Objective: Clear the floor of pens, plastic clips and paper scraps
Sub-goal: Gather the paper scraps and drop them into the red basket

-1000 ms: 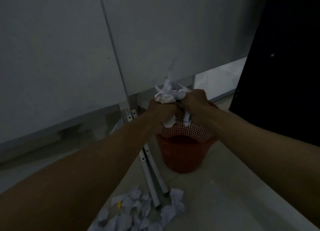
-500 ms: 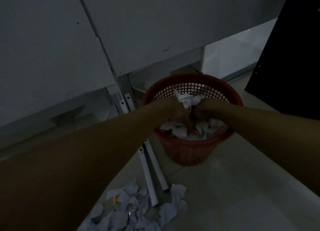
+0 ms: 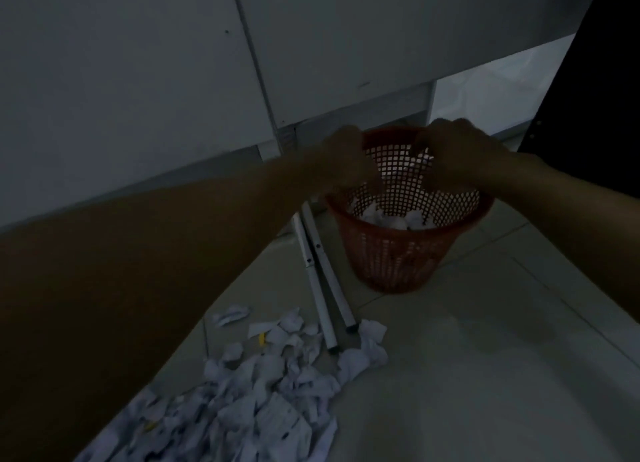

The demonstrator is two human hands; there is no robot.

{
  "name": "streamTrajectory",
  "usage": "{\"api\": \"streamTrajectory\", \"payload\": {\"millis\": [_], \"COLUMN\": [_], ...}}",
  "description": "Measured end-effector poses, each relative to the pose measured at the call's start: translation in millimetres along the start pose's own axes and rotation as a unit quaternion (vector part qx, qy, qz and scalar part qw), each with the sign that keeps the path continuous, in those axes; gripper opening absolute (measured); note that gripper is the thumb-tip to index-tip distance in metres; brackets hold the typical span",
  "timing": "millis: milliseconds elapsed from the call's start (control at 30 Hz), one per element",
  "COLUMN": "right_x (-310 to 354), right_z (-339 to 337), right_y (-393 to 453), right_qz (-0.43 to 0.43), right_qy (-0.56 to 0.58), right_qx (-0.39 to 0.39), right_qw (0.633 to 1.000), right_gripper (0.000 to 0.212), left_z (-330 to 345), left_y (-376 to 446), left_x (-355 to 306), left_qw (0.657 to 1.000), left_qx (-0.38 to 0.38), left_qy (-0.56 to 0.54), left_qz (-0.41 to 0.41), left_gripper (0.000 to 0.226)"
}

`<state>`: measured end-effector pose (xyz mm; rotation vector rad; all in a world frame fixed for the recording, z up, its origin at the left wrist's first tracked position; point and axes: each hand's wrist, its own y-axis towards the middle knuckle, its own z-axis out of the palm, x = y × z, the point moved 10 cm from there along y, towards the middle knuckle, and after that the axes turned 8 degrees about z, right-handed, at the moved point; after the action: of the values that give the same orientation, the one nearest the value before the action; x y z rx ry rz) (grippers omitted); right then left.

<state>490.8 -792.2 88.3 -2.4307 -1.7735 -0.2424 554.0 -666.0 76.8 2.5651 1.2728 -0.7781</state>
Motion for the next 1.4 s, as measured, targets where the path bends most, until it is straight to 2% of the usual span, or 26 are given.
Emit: {"api": "streamTrajectory", "payload": {"millis": [67, 133, 233, 300, 400, 467, 533, 633, 667, 733, 767, 800, 833, 900, 967, 1000, 1067, 1133, 1200, 1233, 1300, 1367, 1400], "right_x": [23.3, 53.5, 99.7, 126.1, 154.1, 175.0, 190.4, 197.2, 198.9, 199.7, 200.7, 202.6, 206.4, 214.2, 221.7, 225.3, 232.8, 238.6, 241.9, 243.0, 244.3, 248.3, 250.6], "right_z": [-14.4, -24.6, -20.6, 16.6, 99.2, 162.5, 215.7, 258.0, 268.0, 281.4, 287.5, 293.7, 299.1, 304.4, 307.7, 309.6, 311.1, 315.6, 313.6, 312.5, 312.4, 313.3, 315.5], "right_y": [-25.2, -63.4, -124.8, -151.9, -186.9, -215.5, -240.7, -254.0, -253.9, -252.1, -252.8, -255.0, -256.9, -263.9, -271.8, -275.6, -279.9, -282.2, -280.5, -280.2, -280.5, -280.0, -279.0], "right_qz": [-0.035, -0.083, -0.156, -0.184, -0.187, -0.187, -0.188, -0.167, -0.154, -0.133, -0.127, -0.124, -0.124, -0.136, -0.146, -0.147, -0.152, -0.154, -0.151, -0.148, -0.150, -0.165, -0.175], "right_qy": [0.075, 0.168, 0.240, 0.249, 0.256, 0.235, 0.159, 0.110, 0.100, 0.077, 0.070, 0.069, 0.072, 0.077, 0.080, 0.086, 0.090, 0.097, 0.122, 0.129, 0.126, 0.115, 0.105], "right_qx": [-0.054, -0.102, -0.161, -0.141, -0.040, 0.072, 0.154, 0.191, 0.200, 0.206, 0.213, 0.223, 0.230, 0.229, 0.217, 0.209, 0.194, 0.188, 0.151, 0.127, 0.079, 0.040, 0.030], "right_qw": [0.995, 0.977, 0.945, 0.940, 0.948, 0.951, 0.957, 0.961, 0.962, 0.966, 0.966, 0.964, 0.962, 0.961, 0.962, 0.963, 0.965, 0.965, 0.969, 0.972, 0.977, 0.979, 0.978], "right_gripper": [0.054, 0.043, 0.029, 0.031, 0.055, 0.088, 0.118, 0.136, 0.139, 0.144, 0.146, 0.147, 0.147, 0.147, 0.145, 0.145, 0.145, 0.142, 0.127, 0.118, 0.100, 0.089, 0.087], "left_z": [-21.9, -43.7, -67.0, -70.4, -55.6, -36.3, -12.8, 7.1, 15.3, 38.2, 45.4, 52.9, 63.9, 84.0, 111.5, 121.2, 129.4, 138.5, 149.4, 153.0, 152.8, 152.4, 153.4], "left_y": [-16.6, -48.3, -102.1, -143.2, -205.4, -251.2, -303.5, -373.5, -391.6, -426.5, -433.0, -437.9, -438.3, -444.2, -438.2, -431.9, -421.3, -411.0, -401.5, -396.9, -391.4, -397.1, -400.1], "left_x": [3.3, 16.9, 42.3, 66.3, 116.3, 166.0, 222.4, 287.7, 308.7, 339.5, 341.3, 339.3, 338.5, 343.4, 334.9, 324.1, 300.0, 288.6, 282.9, 277.6, 265.1, 263.8, 265.1], "left_qw": [0.991, 0.966, 0.943, 0.939, 0.948, 0.949, 0.945, 0.928, 0.924, 0.911, 0.917, 0.928, 0.938, 0.924, 0.903, 0.901, 0.911, 0.919, 0.929, 0.934, 0.934, 0.903, 0.885], "left_qx": [-0.081, -0.171, -0.265, -0.289, -0.282, -0.271, -0.256, -0.275, -0.255, -0.132, -0.108, -0.122, -0.116, -0.124, -0.129, -0.133, -0.154, -0.158, -0.156, -0.163, -0.221, -0.290, -0.306], "left_qy": [-0.103, -0.193, -0.199, -0.184, -0.142, -0.122, -0.101, -0.071, -0.064, 0.033, 0.086, 0.103, 0.098, 0.054, -0.038, -0.041, -0.038, -0.057, -0.071, -0.085, -0.138, -0.213, -0.247], "left_qz": [0.016, 0.026, 0.027, 0.016, -0.038, -0.102, -0.175, -0.243, -0.279, -0.390, -0.374, -0.336, -0.311, -0.359, -0.409, -0.411, -0.382, -0.357, -0.329, -0.307, -0.243, -0.235, -0.250], "left_gripper": [0.047, 0.042, 0.023, 0.015, 0.013, 0.019, 0.025, 0.039, 0.050, 0.065, 0.063, 0.062, 0.065, 0.069, 0.078, 0.074, 0.065, 0.081, 0.096, 0.094, 0.071, 0.038, 0.031]}}
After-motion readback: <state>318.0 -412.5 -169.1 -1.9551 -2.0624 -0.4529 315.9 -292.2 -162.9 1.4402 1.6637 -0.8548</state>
